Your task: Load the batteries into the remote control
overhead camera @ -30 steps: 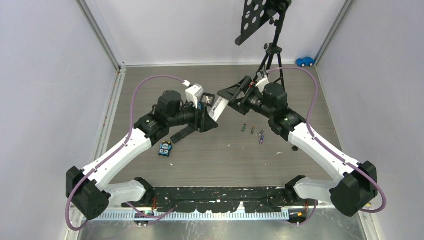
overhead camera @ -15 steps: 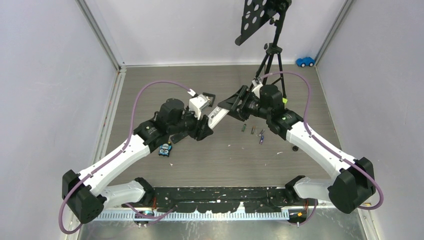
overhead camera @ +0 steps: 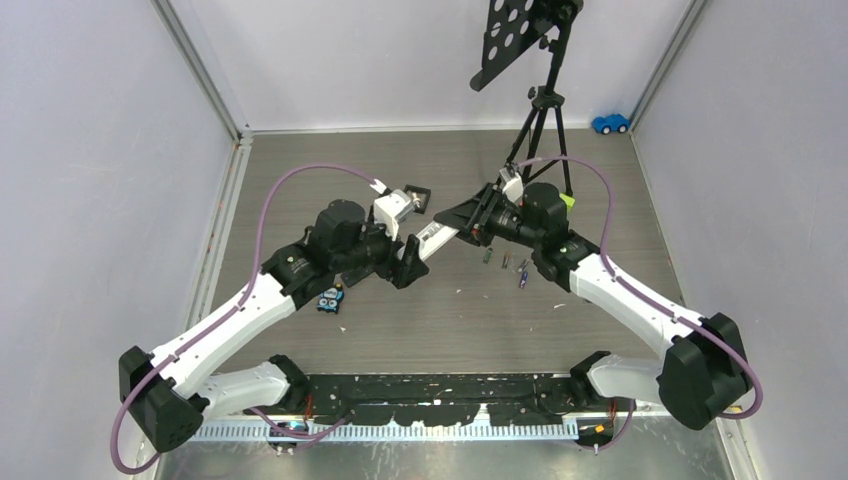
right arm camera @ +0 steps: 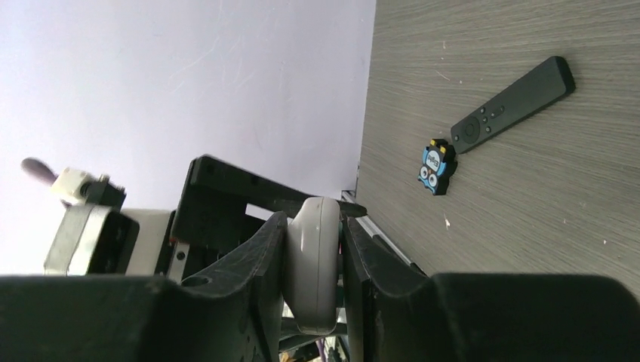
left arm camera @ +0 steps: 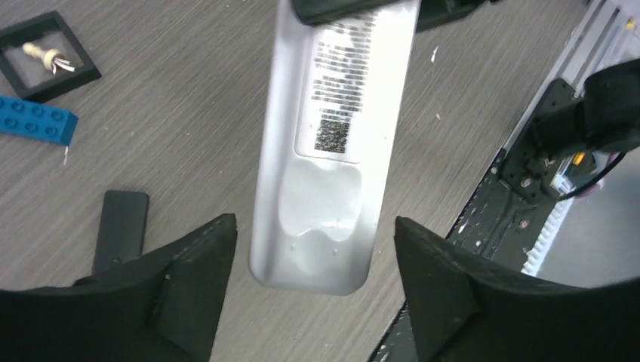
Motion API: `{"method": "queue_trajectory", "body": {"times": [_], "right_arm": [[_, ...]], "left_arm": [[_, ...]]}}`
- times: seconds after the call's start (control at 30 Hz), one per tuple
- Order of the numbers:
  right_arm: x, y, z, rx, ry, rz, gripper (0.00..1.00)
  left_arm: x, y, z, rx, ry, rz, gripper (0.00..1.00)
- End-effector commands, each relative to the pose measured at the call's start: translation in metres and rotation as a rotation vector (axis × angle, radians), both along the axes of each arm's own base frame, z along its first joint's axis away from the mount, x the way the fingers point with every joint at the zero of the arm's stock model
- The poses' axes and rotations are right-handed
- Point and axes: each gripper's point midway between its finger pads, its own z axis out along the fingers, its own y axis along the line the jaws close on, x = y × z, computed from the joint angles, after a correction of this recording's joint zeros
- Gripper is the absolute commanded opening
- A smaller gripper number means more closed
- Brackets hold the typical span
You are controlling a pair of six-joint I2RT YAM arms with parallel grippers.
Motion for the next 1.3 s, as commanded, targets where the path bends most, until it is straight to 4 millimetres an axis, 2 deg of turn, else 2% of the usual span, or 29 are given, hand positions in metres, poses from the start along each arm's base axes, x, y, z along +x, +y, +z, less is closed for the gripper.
{"method": "queue_trajectory", "body": {"times": [0.0, 0.03, 0.07, 0.13, 0.3, 0.43, 0.57, 0.63, 0.77, 0.87, 1.1, 1.27], "right_arm": [[-0.002, -0.010, 0.061, 0.200, -0.187, -0.077, 0.18], [-0.001, -0.015, 0.070, 0.240, -0.218, -0.109, 0.18], [0.000, -0.020, 0.078, 0.275, -0.245, -0.138, 0.18], [-0.001, -0.030, 0.090, 0.337, -0.287, -0.187, 0.18], [-0.007, -0.045, 0.112, 0.471, -0.353, -0.232, 0.19], [-0.013, -0.053, 0.119, 0.551, -0.378, -0.246, 0.22], [-0.018, -0.057, 0.123, 0.593, -0.394, -0.240, 0.23], [-0.024, -0.058, 0.131, 0.620, -0.417, -0.218, 0.24], [-0.032, -0.056, 0.144, 0.636, -0.449, -0.175, 0.24], [-0.035, -0.056, 0.145, 0.643, -0.455, -0.167, 0.24], [-0.038, -0.056, 0.140, 0.638, -0.453, -0.152, 0.24], [-0.038, -0.056, 0.136, 0.640, -0.449, -0.157, 0.24]], "left_arm": [[0.010, 0.004, 0.054, -0.164, -0.023, 0.153, 0.92], [0.011, 0.007, 0.059, -0.202, 0.008, 0.200, 0.98], [0.010, 0.006, 0.063, -0.238, 0.034, 0.225, 0.99], [0.008, 0.003, 0.073, -0.320, 0.089, 0.231, 1.00], [-0.007, -0.023, 0.106, -0.552, 0.225, 0.095, 1.00], [-0.010, -0.032, 0.136, -0.719, 0.271, 0.024, 0.97], [-0.013, -0.031, 0.158, -0.814, 0.270, 0.005, 0.90], [-0.013, -0.031, 0.161, -0.820, 0.274, 0.000, 0.83], [-0.013, -0.036, 0.164, -0.825, 0.310, -0.023, 0.61], [-0.012, -0.038, 0.168, -0.841, 0.317, -0.038, 0.51], [-0.001, -0.031, 0.168, -0.872, 0.314, 0.018, 0.50], [0.003, -0.024, 0.171, -0.901, 0.312, 0.030, 0.52]]}}
